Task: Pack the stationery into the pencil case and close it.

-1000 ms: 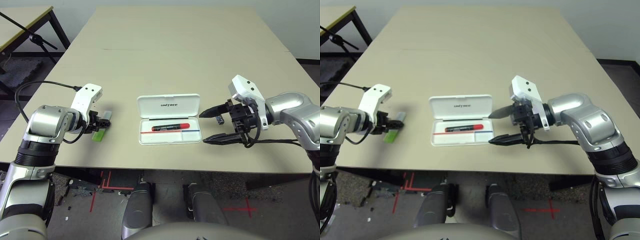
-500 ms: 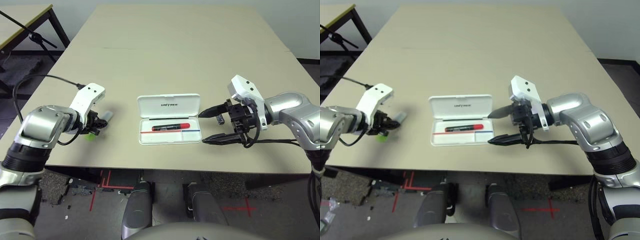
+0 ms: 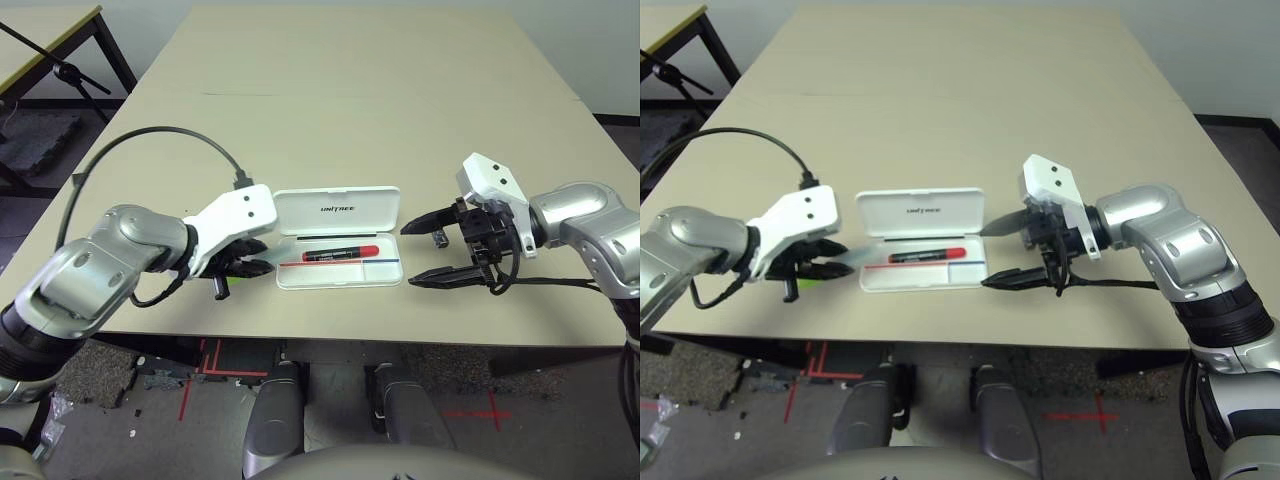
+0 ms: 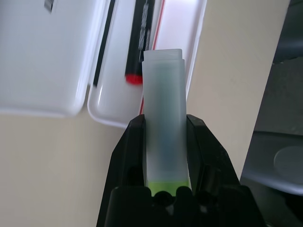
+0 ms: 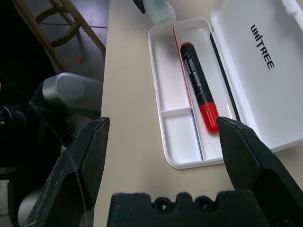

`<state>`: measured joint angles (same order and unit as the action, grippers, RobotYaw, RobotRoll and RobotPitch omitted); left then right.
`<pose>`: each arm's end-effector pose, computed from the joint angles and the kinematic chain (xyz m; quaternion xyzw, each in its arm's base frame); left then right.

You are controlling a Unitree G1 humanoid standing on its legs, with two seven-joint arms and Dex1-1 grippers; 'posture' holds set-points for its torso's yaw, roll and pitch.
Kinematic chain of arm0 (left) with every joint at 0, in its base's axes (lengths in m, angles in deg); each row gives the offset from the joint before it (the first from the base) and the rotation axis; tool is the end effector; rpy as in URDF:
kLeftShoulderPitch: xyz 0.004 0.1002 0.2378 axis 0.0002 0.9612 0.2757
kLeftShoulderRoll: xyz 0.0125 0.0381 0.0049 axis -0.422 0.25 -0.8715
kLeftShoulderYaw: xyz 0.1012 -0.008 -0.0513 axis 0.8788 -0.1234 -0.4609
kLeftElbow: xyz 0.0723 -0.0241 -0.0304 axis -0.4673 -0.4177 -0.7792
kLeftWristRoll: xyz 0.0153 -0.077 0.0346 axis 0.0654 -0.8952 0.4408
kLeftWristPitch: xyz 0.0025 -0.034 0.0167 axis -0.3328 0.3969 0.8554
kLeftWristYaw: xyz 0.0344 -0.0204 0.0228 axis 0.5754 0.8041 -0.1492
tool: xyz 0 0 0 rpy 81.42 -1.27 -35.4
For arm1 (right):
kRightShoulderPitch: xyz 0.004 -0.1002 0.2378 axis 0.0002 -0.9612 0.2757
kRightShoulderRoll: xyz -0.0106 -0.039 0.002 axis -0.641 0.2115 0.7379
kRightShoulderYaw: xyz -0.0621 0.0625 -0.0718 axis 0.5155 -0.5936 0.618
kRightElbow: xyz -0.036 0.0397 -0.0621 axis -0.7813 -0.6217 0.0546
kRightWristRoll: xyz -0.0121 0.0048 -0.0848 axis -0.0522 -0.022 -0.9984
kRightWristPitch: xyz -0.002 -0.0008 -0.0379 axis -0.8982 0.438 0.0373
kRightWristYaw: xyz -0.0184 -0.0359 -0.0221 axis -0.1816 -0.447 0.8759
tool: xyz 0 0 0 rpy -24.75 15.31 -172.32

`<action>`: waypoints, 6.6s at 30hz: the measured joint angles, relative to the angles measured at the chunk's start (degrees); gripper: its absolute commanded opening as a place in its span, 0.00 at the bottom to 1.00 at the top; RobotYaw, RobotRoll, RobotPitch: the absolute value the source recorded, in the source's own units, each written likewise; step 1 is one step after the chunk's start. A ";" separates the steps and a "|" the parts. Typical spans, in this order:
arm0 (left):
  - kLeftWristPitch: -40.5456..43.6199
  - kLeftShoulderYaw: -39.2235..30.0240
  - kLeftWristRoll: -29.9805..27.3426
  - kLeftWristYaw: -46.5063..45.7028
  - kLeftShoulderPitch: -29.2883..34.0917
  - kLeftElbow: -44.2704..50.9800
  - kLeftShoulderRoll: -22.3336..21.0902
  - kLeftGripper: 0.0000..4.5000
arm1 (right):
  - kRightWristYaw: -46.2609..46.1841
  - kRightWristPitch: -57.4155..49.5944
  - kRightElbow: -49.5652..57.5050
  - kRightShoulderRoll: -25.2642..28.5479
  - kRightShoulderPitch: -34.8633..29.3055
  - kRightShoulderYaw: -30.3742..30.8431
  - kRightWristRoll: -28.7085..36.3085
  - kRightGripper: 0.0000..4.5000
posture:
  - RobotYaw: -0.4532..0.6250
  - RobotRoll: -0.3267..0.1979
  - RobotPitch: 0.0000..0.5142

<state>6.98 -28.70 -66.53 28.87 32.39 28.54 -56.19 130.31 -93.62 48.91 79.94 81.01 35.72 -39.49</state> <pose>0.2261 0.2090 0.2009 0.3409 0.2704 -0.5211 0.7343 0.2584 -0.2309 0.1865 -0.1839 0.1724 0.6666 0.7015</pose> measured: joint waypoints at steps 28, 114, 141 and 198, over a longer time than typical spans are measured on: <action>-10.91 15.51 16.20 5.73 -9.85 -14.02 16.06 0.24 | -2.50 0.35 1.17 1.20 -1.98 0.21 -1.10 1.00 | 0.46 0.62 0.26; -19.81 -5.41 3.51 10.16 -4.52 -5.29 8.20 0.99 | -68.00 -48.66 7.17 -30.96 -0.54 -14.65 -13.01 1.00 | 0.40 0.62 0.23; -18.29 -5.41 3.50 9.12 -4.61 -4.12 8.31 1.00 | -68.76 -45.72 2.14 -32.48 -1.25 -12.95 -13.24 0.38 | 0.40 0.62 0.22; -16.02 -4.96 3.63 7.15 -2.93 -1.47 7.81 1.00 | -5.80 15.53 -6.07 -9.11 1.29 10.22 -16.24 0.07 | 0.46 0.62 0.22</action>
<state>-9.03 -33.66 -62.89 36.02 29.45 27.06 -48.38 124.51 -78.09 42.84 70.82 82.30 45.94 -55.74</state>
